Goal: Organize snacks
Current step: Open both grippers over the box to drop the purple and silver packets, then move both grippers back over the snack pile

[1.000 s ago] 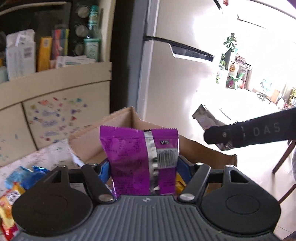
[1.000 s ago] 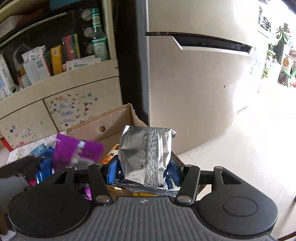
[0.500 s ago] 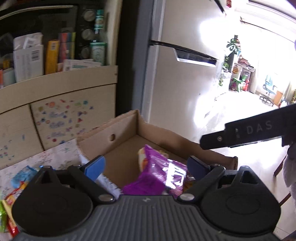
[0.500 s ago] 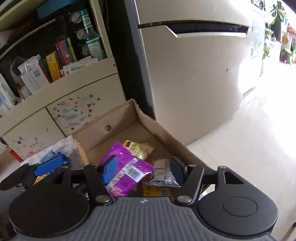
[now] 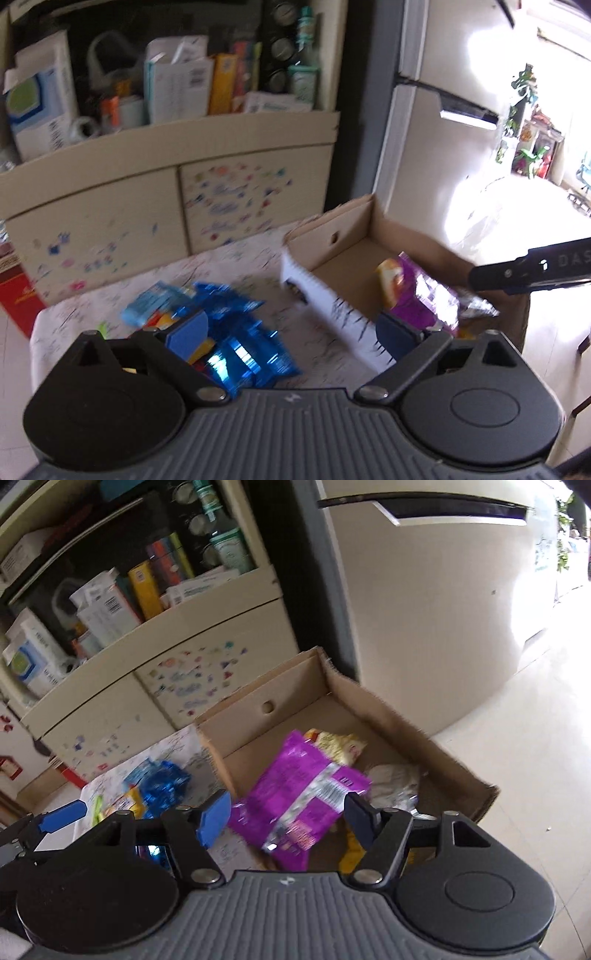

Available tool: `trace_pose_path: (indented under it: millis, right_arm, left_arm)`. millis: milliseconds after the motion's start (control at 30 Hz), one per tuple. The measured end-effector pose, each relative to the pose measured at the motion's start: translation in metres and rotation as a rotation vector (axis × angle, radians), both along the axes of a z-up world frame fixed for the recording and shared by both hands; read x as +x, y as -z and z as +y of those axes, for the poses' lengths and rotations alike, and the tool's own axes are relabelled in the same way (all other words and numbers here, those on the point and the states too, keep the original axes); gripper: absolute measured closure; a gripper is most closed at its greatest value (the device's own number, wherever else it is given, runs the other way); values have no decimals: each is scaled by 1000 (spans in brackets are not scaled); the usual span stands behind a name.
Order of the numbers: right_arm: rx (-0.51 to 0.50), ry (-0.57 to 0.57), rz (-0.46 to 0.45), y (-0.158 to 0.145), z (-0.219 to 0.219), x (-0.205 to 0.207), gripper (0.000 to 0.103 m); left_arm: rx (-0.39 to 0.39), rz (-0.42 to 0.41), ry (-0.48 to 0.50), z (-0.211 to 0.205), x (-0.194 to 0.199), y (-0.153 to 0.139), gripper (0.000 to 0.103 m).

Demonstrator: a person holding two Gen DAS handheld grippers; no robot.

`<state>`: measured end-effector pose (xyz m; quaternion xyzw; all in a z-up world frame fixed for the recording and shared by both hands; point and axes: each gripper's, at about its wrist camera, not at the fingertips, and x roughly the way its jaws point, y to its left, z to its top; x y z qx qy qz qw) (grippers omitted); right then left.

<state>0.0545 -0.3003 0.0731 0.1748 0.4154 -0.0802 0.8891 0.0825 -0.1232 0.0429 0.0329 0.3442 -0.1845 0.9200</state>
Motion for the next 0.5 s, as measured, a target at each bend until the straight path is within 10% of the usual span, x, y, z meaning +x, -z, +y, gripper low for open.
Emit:
trace_pose_path:
  millis: [500]
  right_arm:
    - [185, -20, 134, 36, 53, -34, 24]
  left_arm:
    - [52, 186, -107, 71, 21, 28, 5]
